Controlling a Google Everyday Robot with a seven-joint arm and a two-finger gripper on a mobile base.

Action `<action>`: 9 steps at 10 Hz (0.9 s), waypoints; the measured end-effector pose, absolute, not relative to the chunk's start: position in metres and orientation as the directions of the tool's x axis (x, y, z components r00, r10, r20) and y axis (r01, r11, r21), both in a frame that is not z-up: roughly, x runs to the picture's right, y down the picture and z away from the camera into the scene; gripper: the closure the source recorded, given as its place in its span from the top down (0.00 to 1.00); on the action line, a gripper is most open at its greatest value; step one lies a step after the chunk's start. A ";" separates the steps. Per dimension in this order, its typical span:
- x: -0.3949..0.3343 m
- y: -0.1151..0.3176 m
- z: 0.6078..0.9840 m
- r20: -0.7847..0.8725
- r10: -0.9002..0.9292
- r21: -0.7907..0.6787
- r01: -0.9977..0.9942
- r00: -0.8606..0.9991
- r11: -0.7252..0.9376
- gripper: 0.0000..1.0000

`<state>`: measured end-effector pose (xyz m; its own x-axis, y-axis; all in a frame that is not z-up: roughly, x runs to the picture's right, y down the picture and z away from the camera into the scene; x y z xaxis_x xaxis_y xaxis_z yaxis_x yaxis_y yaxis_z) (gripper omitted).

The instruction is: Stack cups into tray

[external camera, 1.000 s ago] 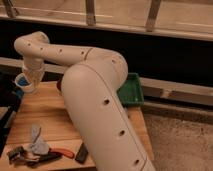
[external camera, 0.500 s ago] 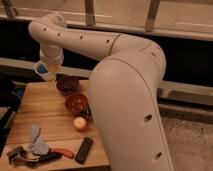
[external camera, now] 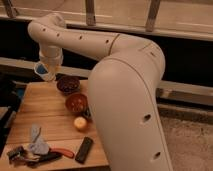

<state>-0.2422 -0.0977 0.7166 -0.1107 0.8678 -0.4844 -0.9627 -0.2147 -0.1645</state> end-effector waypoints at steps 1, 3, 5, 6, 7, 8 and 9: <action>-0.227 -0.100 0.723 -0.482 0.861 -0.122 -0.961 -0.161 -0.247 0.00; -0.193 -0.101 0.731 -0.477 0.845 -0.050 -0.952 -0.244 -0.303 0.00; -0.134 -0.098 0.735 -0.457 0.821 0.033 -0.929 -0.342 -0.368 0.00; -0.109 -0.097 0.736 -0.451 0.810 0.058 -0.918 -0.374 -0.391 0.00; -0.092 -0.094 0.736 -0.447 0.798 0.082 -0.907 -0.404 -0.413 0.00; -0.079 -0.092 0.738 -0.443 0.786 0.107 -0.896 -0.432 -0.432 0.00; -0.069 -0.092 0.740 -0.437 0.776 0.128 -0.886 -0.454 -0.446 0.00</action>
<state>-0.0695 -0.0917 0.7403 -0.4541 0.7761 -0.4375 -0.8857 -0.4462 0.1278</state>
